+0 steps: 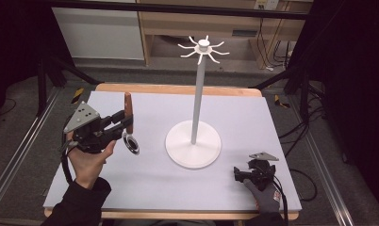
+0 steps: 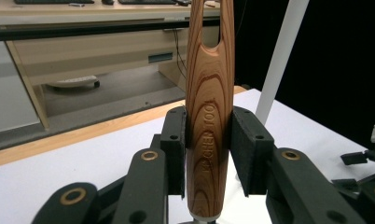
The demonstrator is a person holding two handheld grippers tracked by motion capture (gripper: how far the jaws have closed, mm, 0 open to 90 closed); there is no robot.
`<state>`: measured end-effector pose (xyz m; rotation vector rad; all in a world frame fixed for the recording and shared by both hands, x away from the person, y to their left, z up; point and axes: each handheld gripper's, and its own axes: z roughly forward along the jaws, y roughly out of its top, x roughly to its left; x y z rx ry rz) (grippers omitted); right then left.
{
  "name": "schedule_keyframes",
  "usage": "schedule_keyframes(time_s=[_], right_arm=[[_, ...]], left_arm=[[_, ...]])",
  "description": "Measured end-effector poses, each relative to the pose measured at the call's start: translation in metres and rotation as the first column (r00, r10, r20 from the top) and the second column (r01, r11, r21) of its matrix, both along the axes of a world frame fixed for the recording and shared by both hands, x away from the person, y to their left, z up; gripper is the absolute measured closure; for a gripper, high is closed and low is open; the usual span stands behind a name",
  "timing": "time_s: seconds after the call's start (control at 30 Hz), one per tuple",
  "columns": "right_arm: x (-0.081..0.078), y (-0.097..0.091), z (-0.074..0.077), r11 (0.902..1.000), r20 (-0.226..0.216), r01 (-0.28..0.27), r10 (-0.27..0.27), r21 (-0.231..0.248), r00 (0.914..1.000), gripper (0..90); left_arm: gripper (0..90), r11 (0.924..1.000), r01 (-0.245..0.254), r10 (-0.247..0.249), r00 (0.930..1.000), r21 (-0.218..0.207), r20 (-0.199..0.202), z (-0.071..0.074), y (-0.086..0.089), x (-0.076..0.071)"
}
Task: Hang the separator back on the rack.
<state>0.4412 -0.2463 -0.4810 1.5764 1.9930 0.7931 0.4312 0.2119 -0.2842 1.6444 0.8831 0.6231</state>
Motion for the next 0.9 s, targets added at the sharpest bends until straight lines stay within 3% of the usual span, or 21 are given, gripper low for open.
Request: schedule_keyframes(time_s=[0.9], right_arm=[[0.000,-0.002,0.000,0.9999,0.003,-0.006,0.006,0.011,1.0000,6.5]], left_arm=[[67.2,0.9982,0.043,-0.041,0.9970,-0.040,0.066,0.042,-0.030,0.008]])
